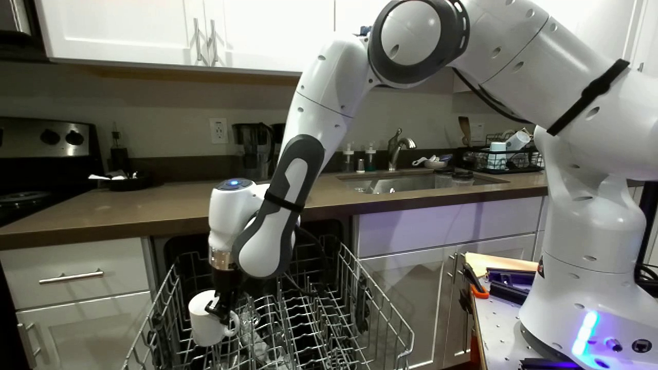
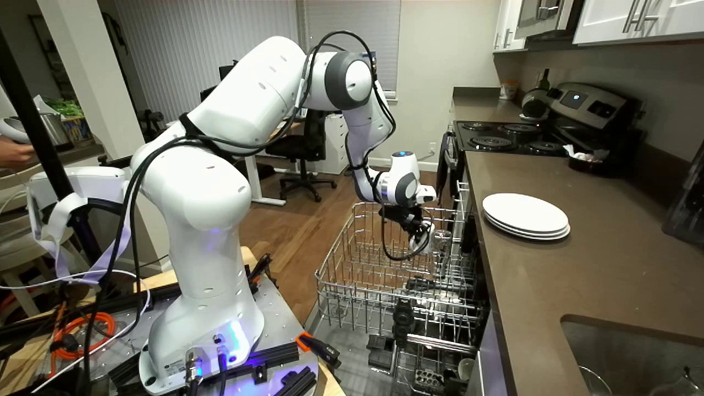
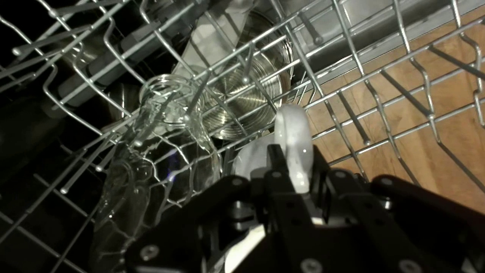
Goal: Remove the white plate from the dishwasher and place it on the countertop, move the glass jar backwards, move the white mug to the left
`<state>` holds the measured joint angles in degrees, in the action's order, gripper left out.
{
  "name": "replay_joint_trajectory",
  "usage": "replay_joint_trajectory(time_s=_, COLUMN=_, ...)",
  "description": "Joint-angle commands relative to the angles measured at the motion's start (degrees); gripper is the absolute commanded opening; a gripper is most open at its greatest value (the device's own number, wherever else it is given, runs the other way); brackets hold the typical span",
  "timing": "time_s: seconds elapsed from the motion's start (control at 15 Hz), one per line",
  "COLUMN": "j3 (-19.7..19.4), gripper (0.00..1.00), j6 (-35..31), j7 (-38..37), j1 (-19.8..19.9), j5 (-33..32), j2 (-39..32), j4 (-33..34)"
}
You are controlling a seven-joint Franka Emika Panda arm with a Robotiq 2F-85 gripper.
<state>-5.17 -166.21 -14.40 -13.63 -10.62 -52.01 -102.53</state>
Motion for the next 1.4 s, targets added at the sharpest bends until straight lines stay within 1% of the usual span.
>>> replay_joint_trajectory(time_s=0.0, j3=0.89, gripper=0.05, j6=0.86, j7=3.18, j1=1.21, j5=2.14, j2=-1.02, j4=2.10)
replay_joint_trajectory(time_s=1.13, j3=2.23, gripper=0.05, j6=2.19, j7=4.56, j1=2.69, j5=3.35, j2=-4.91, j4=5.67)
replay_joint_trajectory(time_s=1.2, j3=2.28, gripper=0.11, j6=2.40, j7=4.54, j1=2.74, j5=3.36, j2=-5.01, j4=5.83)
replay_joint_trajectory(time_s=1.27, j3=2.19, gripper=0.43, j6=2.82, j7=4.43, j1=2.65, j5=3.30, j2=-4.98, j4=5.90)
replay_joint_trajectory(time_s=1.33, j3=2.03, gripper=0.44, j6=3.26, j7=4.29, j1=2.51, j5=3.24, j2=-4.91, j4=5.93)
